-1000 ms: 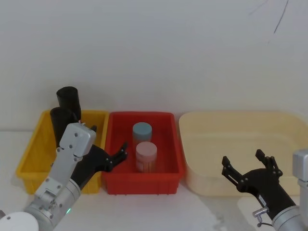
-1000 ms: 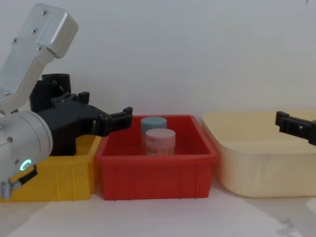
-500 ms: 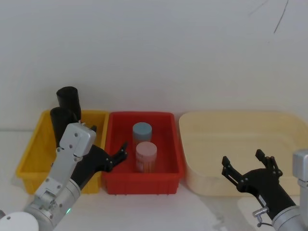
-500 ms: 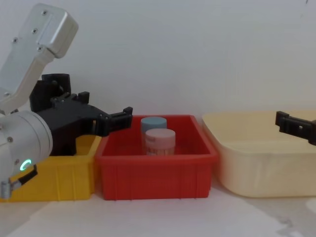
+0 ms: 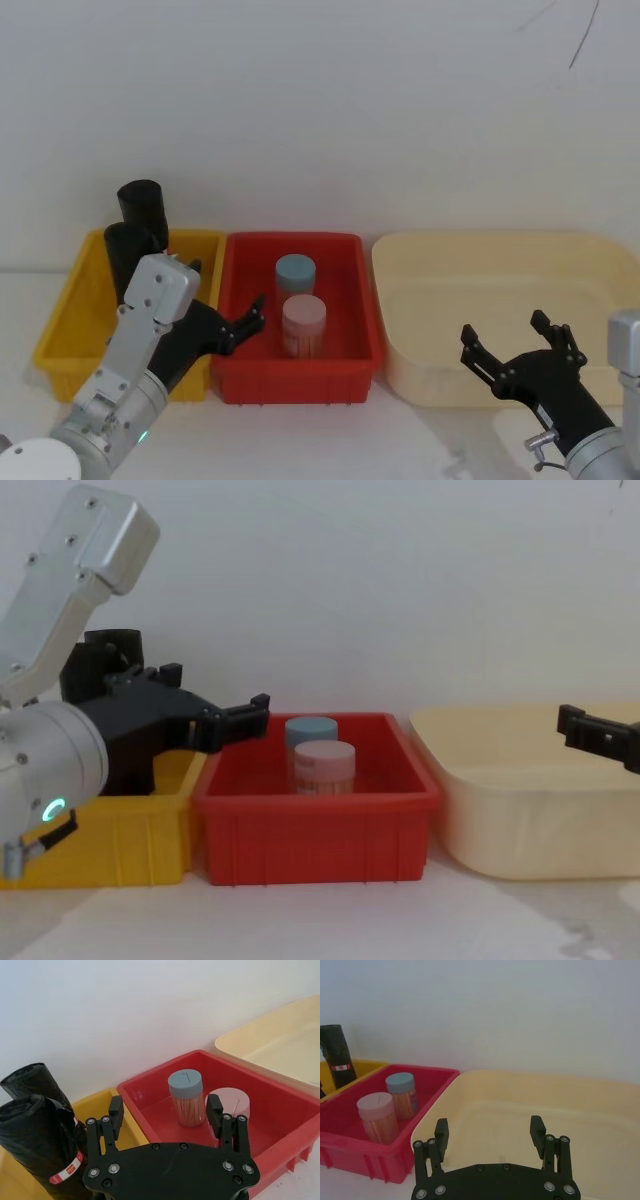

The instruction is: Pick up the garbage bag with the one hand and transfer it to the other hand.

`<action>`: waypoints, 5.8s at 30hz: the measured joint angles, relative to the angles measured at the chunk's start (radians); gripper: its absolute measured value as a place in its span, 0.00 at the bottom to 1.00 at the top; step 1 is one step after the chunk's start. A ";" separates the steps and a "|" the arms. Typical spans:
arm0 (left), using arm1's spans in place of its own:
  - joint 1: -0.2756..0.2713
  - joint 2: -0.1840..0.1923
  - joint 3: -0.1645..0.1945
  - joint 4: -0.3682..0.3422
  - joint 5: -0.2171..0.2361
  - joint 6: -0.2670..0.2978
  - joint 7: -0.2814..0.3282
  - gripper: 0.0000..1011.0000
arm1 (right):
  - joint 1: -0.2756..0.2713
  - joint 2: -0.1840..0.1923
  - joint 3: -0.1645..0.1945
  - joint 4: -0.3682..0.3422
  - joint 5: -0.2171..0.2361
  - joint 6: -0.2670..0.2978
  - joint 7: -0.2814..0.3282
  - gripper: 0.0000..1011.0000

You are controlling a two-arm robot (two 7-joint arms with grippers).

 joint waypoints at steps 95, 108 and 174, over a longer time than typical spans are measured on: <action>0.014 0.127 -0.335 -0.030 -0.335 0.260 -0.261 0.99 | 0.426 -0.069 -0.197 0.150 0.246 0.271 0.220 0.99; -0.098 0.108 -0.262 0.109 -0.332 0.241 -0.320 0.99 | 0.440 -0.059 -0.207 0.166 0.265 0.281 0.234 0.99; -0.232 0.095 -0.169 0.271 -0.301 0.192 -0.390 0.99 | 0.641 -0.094 -0.392 0.560 0.136 0.210 0.388 0.99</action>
